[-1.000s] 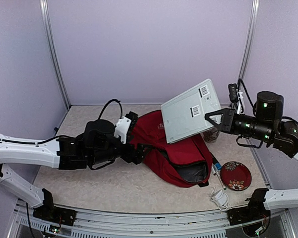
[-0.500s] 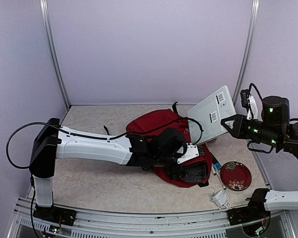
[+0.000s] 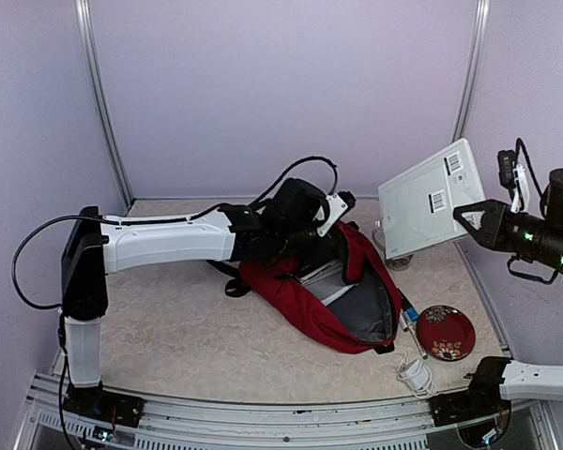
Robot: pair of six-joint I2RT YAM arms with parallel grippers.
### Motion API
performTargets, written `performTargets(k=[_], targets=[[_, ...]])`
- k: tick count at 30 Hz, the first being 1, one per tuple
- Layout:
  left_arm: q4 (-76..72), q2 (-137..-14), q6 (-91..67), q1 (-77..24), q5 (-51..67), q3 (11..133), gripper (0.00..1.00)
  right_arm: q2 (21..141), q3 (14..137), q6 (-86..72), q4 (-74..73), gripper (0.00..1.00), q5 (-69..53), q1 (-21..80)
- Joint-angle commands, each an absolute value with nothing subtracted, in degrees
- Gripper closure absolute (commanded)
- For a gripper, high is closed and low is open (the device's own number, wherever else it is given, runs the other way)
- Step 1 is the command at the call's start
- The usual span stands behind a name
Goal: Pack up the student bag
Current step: Pick up the largest pocket of the bag from the student bag, then place the book in the largest pocket of the bag.
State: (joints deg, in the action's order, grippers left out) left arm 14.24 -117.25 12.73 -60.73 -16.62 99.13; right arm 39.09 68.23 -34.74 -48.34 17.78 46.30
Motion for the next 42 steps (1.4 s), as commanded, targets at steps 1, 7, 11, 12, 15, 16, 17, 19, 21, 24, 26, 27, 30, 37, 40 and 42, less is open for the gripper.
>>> performTargets(k=[1, 7, 11, 12, 15, 16, 17, 19, 21, 24, 26, 27, 30, 37, 40, 42], targets=[[11.7, -112.0, 2.0, -56.2, -19.2, 101.5, 1.00, 41.5, 73.9, -30.9, -47.4, 1.00, 9.2, 45.9], [10.7, -110.2, -0.2, -55.0, -19.4, 101.7, 1.00, 46.4, 67.1, -32.4, -38.5, 1.00, -16.2, 45.9], [9.1, -108.0, -0.7, -55.5, -19.2, 99.9, 1.00, 47.1, 61.8, -37.9, -35.0, 1.00, -6.4, 45.9], [8.8, -107.5, -0.9, -55.6, -19.2, 99.4, 1.00, 47.1, 59.9, -39.4, -32.6, 1.00, -5.0, 45.9], [8.8, -106.6, -0.3, -56.9, -19.0, 98.4, 1.00, 47.0, 55.2, -43.7, -26.1, 1.00, -1.0, 45.7], [9.0, -106.1, 0.2, -57.5, -19.0, 97.8, 1.00, 46.6, 53.9, -45.2, -24.5, 1.00, 1.0, 45.6], [9.1, -105.3, 0.7, -58.2, -19.4, 97.0, 1.00, 45.9, 52.3, -47.1, -22.6, 1.00, 3.1, 45.4], [8.6, -102.5, 1.9, -60.0, -20.6, 93.7, 1.00, 43.2, 48.6, -49.9, -17.1, 1.00, 6.8, 44.8], [7.1, -99.8, 2.8, -61.9, -22.5, 90.2, 1.00, 40.9, 45.1, -52.7, -10.6, 1.00, 8.0, 44.1], [8.3, -97.5, 4.2, -65.1, -24.3, 88.1, 1.00, 41.0, 43.0, -53.7, -3.0, 1.00, 6.9, 43.4], [9.4, -96.3, 4.6, -66.8, -26.1, 87.2, 1.00, 43.2, 45.0, -52.8, 0.2, 1.00, 1.4, 43.1], [9.9, -95.9, 4.6, -67.4, -26.8, 86.9, 1.00, 44.6, 46.6, -52.3, 0.6, 1.00, -1.4, 43.1], [10.0, -93.9, 4.2, -68.0, -28.8, 85.6, 1.00, 48.0, 50.7, -52.0, -0.2, 1.00, -9.3, 43.1], [7.6, -92.3, 2.0, -70.3, -23.5, 85.1, 1.00, 48.7, 39.1, -63.2, 15.6, 1.00, -1.2, 43.0], [6.2, -92.1, 1.4, -70.9, -17.0, 85.2, 1.00, 54.9, 35.7, -65.5, 24.1, 1.00, 2.3, 43.1], [5.9, -92.2, 1.0, -70.9, -15.4, 85.2, 1.00, 59.9, 37.8, -64.7, 27.1, 1.00, 2.4, 43.2]])
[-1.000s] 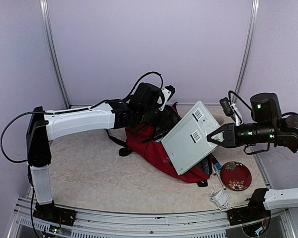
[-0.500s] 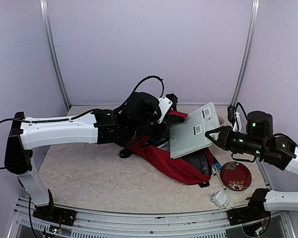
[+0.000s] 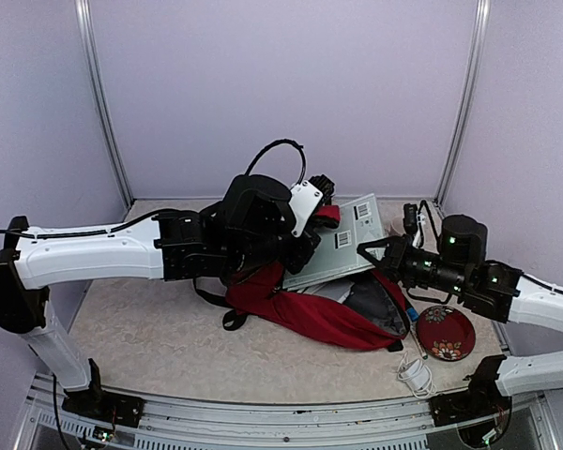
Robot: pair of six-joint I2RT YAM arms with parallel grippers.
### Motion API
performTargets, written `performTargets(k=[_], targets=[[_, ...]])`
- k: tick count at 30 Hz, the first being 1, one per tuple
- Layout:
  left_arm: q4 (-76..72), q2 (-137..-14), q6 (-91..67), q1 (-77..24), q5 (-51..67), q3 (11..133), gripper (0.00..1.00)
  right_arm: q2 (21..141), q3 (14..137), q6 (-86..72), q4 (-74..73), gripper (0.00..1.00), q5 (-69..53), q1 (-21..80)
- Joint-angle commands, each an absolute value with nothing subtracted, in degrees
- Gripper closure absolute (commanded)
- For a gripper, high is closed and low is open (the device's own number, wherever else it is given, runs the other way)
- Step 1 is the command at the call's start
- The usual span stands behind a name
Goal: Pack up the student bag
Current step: Place the book in the largest pocket of the bag.
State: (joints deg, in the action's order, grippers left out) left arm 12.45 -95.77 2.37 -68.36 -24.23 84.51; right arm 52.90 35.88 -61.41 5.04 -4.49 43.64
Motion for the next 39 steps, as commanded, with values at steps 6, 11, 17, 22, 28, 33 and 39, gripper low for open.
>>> performTargets(k=[6, 11, 17, 22, 28, 33, 39], targets=[[4.6, -93.1, -0.5, -69.0, -12.3, 84.0, 1.00, 70.5, 44.9, -59.1, 31.2, 1.00, 10.3, 51.0], [7.6, -93.4, -5.0, -63.9, -7.2, 86.6, 1.00, 76.4, 49.7, -54.9, 20.1, 0.70, 15.5, 55.7], [6.1, -90.4, -5.9, -60.8, -7.9, 83.3, 1.00, 85.3, 54.8, -47.3, 7.2, 0.50, 9.8, 59.2], [7.0, -89.6, -8.1, -58.7, -7.0, 81.3, 1.00, 85.0, 57.2, -43.3, -8.4, 0.39, 11.3, 62.2], [6.5, -88.5, -8.5, -58.7, -7.0, 79.6, 1.00, 79.2, 56.7, -39.2, -18.1, 0.00, 5.4, 62.2], [7.1, -88.3, -8.6, -58.7, -7.2, 79.5, 1.00, 72.5, 57.3, -38.7, -27.2, 0.00, 5.1, 61.6], [6.8, -88.6, -8.8, -58.8, -7.0, 79.3, 1.00, 63.1, 49.4, -42.6, -26.4, 0.17, 6.9, 58.2]])
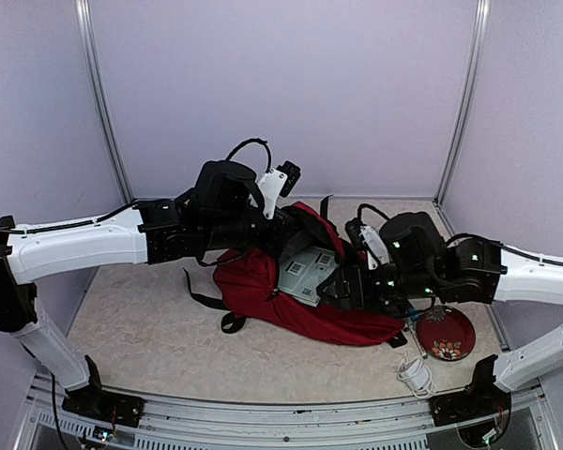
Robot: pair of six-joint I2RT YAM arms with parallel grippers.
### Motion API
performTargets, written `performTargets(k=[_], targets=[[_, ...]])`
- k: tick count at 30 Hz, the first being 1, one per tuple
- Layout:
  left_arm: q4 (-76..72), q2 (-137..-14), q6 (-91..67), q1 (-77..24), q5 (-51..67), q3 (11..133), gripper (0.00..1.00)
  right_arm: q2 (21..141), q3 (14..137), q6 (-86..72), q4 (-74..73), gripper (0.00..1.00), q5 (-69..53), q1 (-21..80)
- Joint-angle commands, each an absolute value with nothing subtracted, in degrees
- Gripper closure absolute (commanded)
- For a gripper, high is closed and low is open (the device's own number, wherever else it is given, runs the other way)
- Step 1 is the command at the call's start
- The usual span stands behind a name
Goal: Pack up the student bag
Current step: Place the book in the largest pocket of the bag, then adjust the book in the largest pocket of the bag, then place the largest pocket of the bag in the student bag.
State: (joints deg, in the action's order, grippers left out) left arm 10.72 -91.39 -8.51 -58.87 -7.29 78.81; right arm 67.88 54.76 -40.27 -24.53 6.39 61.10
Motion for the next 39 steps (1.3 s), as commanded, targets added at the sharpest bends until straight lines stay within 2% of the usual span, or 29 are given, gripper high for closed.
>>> performTargets(k=[1, 4, 5, 7, 8, 12, 17, 21, 25, 30, 31, 32, 34, 36, 37, 39], targets=[[6.8, -88.7, -8.7, -58.9, -6.9, 79.4, 1.00, 62.1, 47.0, -43.3, -24.7, 0.24, 5.8, 56.6], [7.4, -89.0, -8.5, -59.2, -7.1, 80.0, 1.00, 62.2, 41.8, -44.4, -18.3, 0.67, 1.5, 51.4], [7.6, -89.1, -8.4, -59.3, -7.0, 80.1, 1.00, 62.8, 41.2, -44.1, -15.6, 0.78, 0.6, 50.5], [7.6, -89.2, -8.3, -59.6, -6.8, 80.3, 1.00, 64.8, 41.2, -42.9, -9.7, 0.97, 0.8, 50.1], [7.5, -89.3, -8.3, -59.7, -6.7, 80.4, 1.00, 66.3, 41.5, -42.6, -6.3, 1.00, 1.0, 50.1], [7.9, -90.6, -7.7, -60.5, -6.0, 81.7, 1.00, 76.3, 43.9, -42.8, 7.5, 1.00, -4.1, 50.1], [8.5, -91.4, -6.6, -61.8, -5.6, 82.5, 1.00, 90.5, 54.6, -41.2, 12.4, 1.00, -8.9, 50.1], [8.3, -91.6, -5.9, -62.6, -5.2, 82.4, 1.00, 97.1, 63.5, -40.4, 13.9, 1.00, -13.2, 50.6], [8.1, -91.8, -5.8, -62.6, -4.4, 82.0, 1.00, 96.8, 65.7, -39.2, 12.0, 1.00, -11.7, 51.4], [8.5, -91.6, -6.8, -61.2, -3.6, 80.5, 1.00, 88.2, 56.1, -39.5, 5.9, 1.00, -9.4, 50.5], [8.9, -91.7, -6.9, -60.9, -2.9, 80.3, 0.99, 85.0, 53.9, -39.5, 3.7, 0.97, -8.8, 50.4], [9.7, -91.9, -6.5, -60.7, -2.1, 80.3, 0.86, 82.5, 52.2, -39.6, 0.8, 0.92, -8.2, 50.3], [12.9, -92.7, -4.8, -60.6, 0.1, 81.2, 0.41, 78.0, 49.8, -39.6, -7.0, 0.81, -6.0, 50.2], [18.4, -93.2, -2.3, -61.1, 3.5, 83.6, 0.06, 73.8, 49.1, -40.1, -16.0, 0.63, -2.2, 49.9], [20.7, -92.9, -1.4, -61.5, 5.5, 84.6, 0.02, 71.6, 48.7, -40.4, -19.9, 0.53, -0.3, 49.6], [22.2, -91.1, 0.2, -61.9, 9.7, 84.5, 0.01, 67.7, 47.4, -40.9, -25.7, 0.40, 3.1, 47.9]])
